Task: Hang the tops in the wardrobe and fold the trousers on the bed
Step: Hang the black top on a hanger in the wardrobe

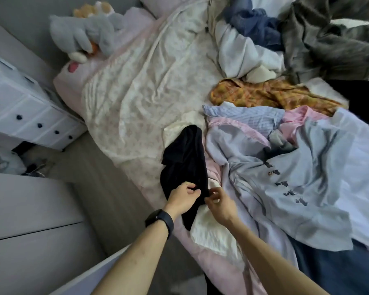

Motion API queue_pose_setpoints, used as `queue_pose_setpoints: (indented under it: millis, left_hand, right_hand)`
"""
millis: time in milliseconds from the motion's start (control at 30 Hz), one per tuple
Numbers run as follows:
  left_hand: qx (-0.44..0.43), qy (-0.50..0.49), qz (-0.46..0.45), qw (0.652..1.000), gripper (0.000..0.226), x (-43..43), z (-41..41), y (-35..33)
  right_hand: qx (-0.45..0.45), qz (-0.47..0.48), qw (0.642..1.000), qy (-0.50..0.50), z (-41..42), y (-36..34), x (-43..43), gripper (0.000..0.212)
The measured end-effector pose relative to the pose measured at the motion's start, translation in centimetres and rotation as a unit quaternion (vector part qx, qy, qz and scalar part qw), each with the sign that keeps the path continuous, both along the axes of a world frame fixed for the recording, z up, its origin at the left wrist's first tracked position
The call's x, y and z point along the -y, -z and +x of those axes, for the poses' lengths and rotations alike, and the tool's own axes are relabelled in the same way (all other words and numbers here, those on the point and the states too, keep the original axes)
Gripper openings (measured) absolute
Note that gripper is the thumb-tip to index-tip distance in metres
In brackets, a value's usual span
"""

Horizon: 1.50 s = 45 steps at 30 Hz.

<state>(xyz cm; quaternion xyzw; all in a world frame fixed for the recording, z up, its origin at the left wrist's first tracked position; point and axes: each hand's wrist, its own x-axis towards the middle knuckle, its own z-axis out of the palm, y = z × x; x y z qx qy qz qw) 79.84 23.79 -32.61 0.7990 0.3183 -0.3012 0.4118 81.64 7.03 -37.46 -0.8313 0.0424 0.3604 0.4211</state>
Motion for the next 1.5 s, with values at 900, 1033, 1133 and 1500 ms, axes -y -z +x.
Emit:
queue_pose_setpoints:
  millis: [900,1033,1133,1500]
  left_hand:
    - [0.171,-0.201,0.028,0.964,0.013,-5.0,-23.3,-23.8]
    - [0.220,-0.286,0.038,0.932,0.019,-5.4,-31.1,-27.3]
    - [0.235,-0.323,0.065,0.915,0.024,-5.0,-36.5,-29.2]
    - [0.307,-0.466,0.177,0.811,0.015,-3.4,-53.9,-34.9]
  right_hand:
    - [0.279,0.080,0.832,-0.473,-6.1,-18.9,-6.4,0.056]
    - [0.297,0.175,0.798,-0.495,-14.7,-20.6,-7.5,0.068]
    - [0.365,0.193,0.783,-0.466,-21.7,-22.3,-8.6,0.055]
    - [0.388,0.283,0.720,-0.501,-39.2,-29.5,-17.0,0.021]
